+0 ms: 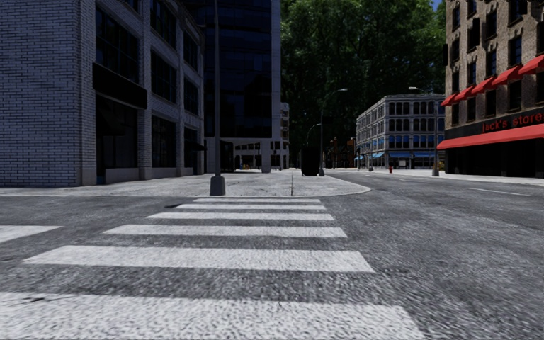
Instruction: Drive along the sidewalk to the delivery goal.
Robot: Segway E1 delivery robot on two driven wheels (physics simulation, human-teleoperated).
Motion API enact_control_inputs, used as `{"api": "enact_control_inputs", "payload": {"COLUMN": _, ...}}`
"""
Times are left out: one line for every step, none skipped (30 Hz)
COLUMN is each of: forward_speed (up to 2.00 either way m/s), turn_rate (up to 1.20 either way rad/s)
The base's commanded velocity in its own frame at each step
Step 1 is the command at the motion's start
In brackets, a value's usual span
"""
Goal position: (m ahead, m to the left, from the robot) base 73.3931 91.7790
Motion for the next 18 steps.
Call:
{"api": "enact_control_inputs", "payload": {"forward_speed": 1.58, "turn_rate": 0.0}}
{"api": "enact_control_inputs", "payload": {"forward_speed": 1.58, "turn_rate": 0.0}}
{"api": "enact_control_inputs", "payload": {"forward_speed": 1.58, "turn_rate": 0.0}}
{"api": "enact_control_inputs", "payload": {"forward_speed": 1.58, "turn_rate": 0.0}}
{"api": "enact_control_inputs", "payload": {"forward_speed": 1.58, "turn_rate": 0.0}}
{"api": "enact_control_inputs", "payload": {"forward_speed": 1.58, "turn_rate": 0.0}}
{"api": "enact_control_inputs", "payload": {"forward_speed": 1.58, "turn_rate": 0.0}}
{"api": "enact_control_inputs", "payload": {"forward_speed": 1.58, "turn_rate": 0.0}}
{"api": "enact_control_inputs", "payload": {"forward_speed": 1.58, "turn_rate": 0.0}}
{"api": "enact_control_inputs", "payload": {"forward_speed": 1.58, "turn_rate": 0.0}}
{"api": "enact_control_inputs", "payload": {"forward_speed": 1.58, "turn_rate": 0.0}}
{"api": "enact_control_inputs", "payload": {"forward_speed": 1.58, "turn_rate": 0.0}}
{"api": "enact_control_inputs", "payload": {"forward_speed": 1.58, "turn_rate": 0.0}}
{"api": "enact_control_inputs", "payload": {"forward_speed": 1.58, "turn_rate": 0.0}}
{"api": "enact_control_inputs", "payload": {"forward_speed": 1.58, "turn_rate": 0.0}}
{"api": "enact_control_inputs", "payload": {"forward_speed": 1.58, "turn_rate": 0.0}}
{"api": "enact_control_inputs", "payload": {"forward_speed": 1.58, "turn_rate": 0.0}}
{"api": "enact_control_inputs", "payload": {"forward_speed": 1.58, "turn_rate": 0.0}}
